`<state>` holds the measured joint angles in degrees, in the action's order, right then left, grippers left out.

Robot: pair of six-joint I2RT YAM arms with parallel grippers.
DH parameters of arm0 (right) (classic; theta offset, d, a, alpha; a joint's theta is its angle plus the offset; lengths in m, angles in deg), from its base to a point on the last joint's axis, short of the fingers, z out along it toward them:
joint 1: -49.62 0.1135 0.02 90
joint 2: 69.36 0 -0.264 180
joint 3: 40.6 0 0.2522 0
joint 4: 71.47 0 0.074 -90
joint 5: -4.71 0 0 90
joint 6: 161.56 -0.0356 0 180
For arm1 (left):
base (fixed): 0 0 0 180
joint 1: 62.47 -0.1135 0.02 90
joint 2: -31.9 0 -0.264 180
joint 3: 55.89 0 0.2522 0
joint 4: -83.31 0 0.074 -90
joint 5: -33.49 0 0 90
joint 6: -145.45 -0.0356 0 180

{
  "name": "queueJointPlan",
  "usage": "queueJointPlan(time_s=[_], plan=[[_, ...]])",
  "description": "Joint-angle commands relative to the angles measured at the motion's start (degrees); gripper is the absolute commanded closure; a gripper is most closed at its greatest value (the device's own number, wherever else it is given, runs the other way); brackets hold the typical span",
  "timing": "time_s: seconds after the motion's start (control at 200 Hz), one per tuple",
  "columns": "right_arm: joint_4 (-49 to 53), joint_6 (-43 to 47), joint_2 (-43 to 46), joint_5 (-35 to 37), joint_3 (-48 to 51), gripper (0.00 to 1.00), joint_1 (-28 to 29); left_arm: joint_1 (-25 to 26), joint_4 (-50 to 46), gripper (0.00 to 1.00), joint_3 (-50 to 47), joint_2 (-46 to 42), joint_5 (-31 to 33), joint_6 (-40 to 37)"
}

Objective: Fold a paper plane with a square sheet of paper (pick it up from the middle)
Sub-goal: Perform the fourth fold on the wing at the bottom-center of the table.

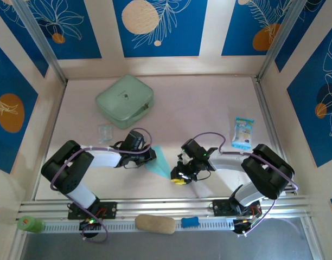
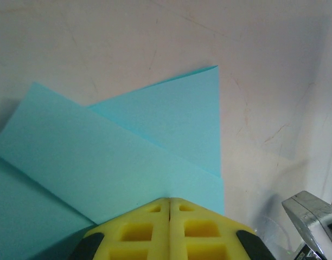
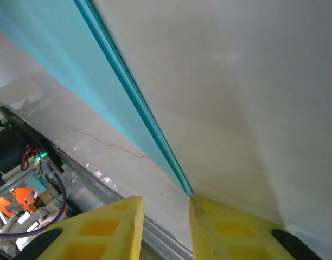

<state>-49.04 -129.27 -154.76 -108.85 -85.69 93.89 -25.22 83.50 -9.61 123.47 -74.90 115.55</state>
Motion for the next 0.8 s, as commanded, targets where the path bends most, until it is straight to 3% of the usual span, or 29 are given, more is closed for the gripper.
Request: queueJointPlan(time_s=[0.0,0.175,0.465,0.795], plan=[[2.5,-1.0,-2.4,0.7,-1.0,0.7,0.6,-0.7,-3.4,0.97,-1.5,-0.2,1.7,0.9],[2.4,-0.5,-2.9,1.4,-2.7,0.7,0.7,-0.8,-3.4,0.97,-1.3,0.0,1.5,0.8],[6.5,-0.7,4.7,2.1,0.2,0.7,0.8,-1.1,-3.1,0.97,-1.9,-0.2,1.8,0.9],[0.3,-1.3,-1.3,-0.4,-1.6,0.7,1.1,-1.2,-2.7,0.97,-2.0,0.1,1.3,1.2]])
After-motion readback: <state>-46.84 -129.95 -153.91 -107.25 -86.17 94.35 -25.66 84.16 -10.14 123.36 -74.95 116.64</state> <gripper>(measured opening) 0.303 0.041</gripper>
